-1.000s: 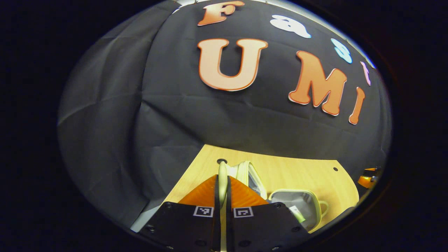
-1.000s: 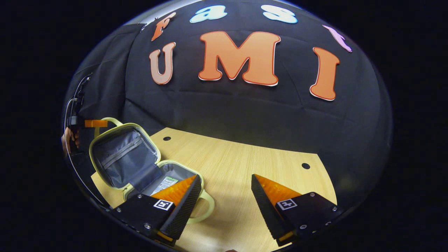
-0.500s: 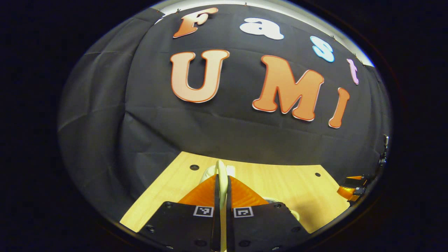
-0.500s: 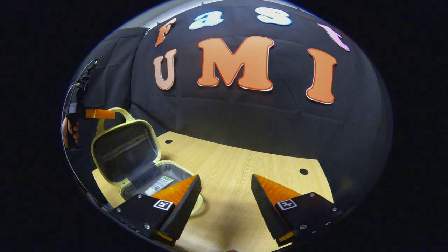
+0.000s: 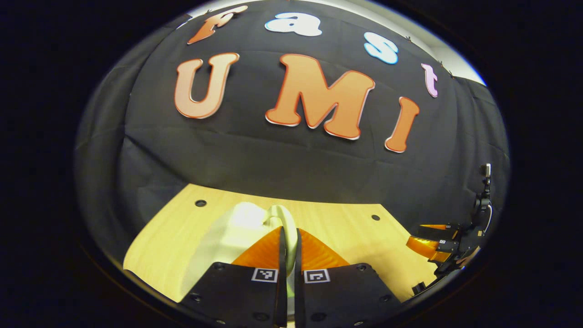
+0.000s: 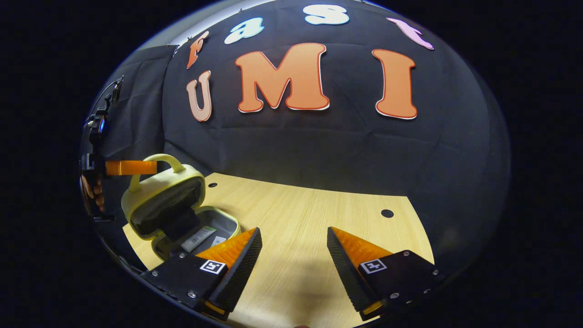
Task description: First open the suitcase, pack the skin care products into it, and then close the suitcase.
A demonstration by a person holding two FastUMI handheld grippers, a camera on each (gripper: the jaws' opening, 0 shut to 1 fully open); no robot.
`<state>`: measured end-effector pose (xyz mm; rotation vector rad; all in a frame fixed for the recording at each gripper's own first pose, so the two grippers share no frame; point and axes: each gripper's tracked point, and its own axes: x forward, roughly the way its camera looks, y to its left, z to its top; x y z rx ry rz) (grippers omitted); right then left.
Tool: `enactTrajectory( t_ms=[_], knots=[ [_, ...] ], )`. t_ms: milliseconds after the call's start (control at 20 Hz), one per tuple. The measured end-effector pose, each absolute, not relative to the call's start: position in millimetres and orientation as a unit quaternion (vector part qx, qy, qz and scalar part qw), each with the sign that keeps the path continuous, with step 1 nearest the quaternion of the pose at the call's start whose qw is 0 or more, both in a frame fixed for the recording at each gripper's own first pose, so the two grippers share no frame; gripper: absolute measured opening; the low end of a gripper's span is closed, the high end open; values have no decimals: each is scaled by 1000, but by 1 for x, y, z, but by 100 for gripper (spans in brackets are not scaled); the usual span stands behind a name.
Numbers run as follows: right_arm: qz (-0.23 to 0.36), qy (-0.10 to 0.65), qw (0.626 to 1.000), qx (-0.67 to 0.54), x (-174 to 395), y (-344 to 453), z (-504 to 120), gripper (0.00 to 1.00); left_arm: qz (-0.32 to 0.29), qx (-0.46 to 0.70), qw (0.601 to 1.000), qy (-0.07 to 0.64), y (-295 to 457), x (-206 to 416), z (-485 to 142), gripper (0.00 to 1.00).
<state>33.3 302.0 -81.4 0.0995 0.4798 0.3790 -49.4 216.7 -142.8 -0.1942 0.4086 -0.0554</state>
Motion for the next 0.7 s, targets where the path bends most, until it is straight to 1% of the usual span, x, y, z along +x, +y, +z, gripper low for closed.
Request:
enactTrajectory(
  t_ms=[100,200,450,550,600,650,700],
  knots=[
    [186,237,953,44,31,293,-85,92,-50,-127,966,220,183,-49,-160,6],
    [185,239,952,47,28,286,-86,92,-60,-139,958,244,160,-50,-182,7],
    [177,230,955,54,21,276,-83,92,-64,-83,955,278,131,-50,-228,6],
    [170,222,958,58,20,273,-78,92,-70,-70,951,293,119,-54,-236,16],
    [165,216,961,59,20,271,-75,92,-69,-59,953,289,117,-51,-236,21],
    [160,209,963,60,22,270,-71,92,-71,-54,955,285,116,-50,-236,23],
    [155,203,965,62,22,268,-68,92,-73,-59,952,290,112,-51,-238,35]
  ],
)
